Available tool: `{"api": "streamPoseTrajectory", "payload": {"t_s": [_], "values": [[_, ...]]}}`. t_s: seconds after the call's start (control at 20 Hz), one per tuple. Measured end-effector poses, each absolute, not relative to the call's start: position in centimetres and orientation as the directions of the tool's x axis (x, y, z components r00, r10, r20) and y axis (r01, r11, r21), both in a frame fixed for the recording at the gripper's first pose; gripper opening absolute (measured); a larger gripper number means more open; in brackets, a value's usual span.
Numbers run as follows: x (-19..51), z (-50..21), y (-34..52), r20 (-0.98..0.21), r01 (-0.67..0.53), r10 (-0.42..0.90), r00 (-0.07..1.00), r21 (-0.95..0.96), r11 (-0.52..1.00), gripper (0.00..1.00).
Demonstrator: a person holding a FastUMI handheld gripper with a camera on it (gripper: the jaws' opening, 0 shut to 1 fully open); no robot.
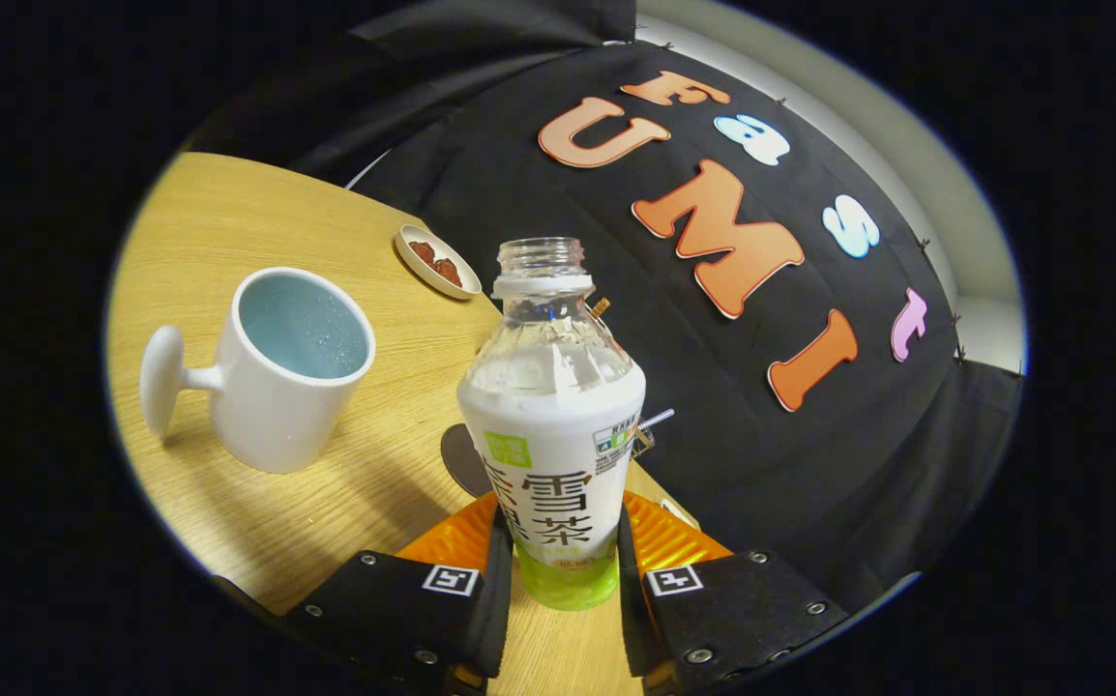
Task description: Take the bottle from table, then pour the juice into the cup, finally place the bottle on the coaster
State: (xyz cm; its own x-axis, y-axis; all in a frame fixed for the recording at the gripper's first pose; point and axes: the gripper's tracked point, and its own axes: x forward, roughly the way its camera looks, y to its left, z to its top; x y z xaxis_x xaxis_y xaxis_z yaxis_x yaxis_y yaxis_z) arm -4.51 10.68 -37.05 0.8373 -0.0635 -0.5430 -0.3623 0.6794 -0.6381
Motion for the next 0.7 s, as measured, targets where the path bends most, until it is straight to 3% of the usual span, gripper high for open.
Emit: {"api": "streamPoseTrajectory", "payload": {"t_s": [0.7], "values": [[-2.7, -37.5, 11.7, -0.439, -0.385, -0.038, 0.898, -0.823, 0.419, 0.49]]}}
